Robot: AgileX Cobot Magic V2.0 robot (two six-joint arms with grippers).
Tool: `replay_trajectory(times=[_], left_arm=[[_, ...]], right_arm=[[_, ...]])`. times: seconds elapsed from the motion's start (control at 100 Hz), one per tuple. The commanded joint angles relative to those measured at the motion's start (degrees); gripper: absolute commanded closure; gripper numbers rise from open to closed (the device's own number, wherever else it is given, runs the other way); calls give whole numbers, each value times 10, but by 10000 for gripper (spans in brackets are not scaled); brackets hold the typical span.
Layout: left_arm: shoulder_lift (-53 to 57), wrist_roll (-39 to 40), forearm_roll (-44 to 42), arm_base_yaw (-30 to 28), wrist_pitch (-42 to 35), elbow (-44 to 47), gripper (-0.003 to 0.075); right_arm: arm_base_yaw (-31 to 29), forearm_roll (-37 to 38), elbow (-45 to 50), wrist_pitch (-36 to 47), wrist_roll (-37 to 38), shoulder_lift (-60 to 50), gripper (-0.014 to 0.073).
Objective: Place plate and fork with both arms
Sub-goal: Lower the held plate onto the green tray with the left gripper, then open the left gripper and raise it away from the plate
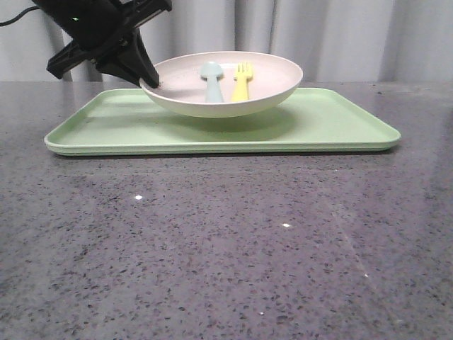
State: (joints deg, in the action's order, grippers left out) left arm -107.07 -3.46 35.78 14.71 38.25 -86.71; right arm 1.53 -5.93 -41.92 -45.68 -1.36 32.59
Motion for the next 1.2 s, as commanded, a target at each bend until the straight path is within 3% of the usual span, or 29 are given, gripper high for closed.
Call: replay_trajectory(times=[0.0,0.11,1.19], left_arm=[[27,21,11,6,-27,-18,741],[25,45,-19,6,-26,-13,741],[6,53,-18,6,-18,-5,720]], right_arm=[[-3,1,-20,41,-2,7,265],[-3,1,-20,41,-2,7,265],[-3,1,-20,41,-2,7,265]])
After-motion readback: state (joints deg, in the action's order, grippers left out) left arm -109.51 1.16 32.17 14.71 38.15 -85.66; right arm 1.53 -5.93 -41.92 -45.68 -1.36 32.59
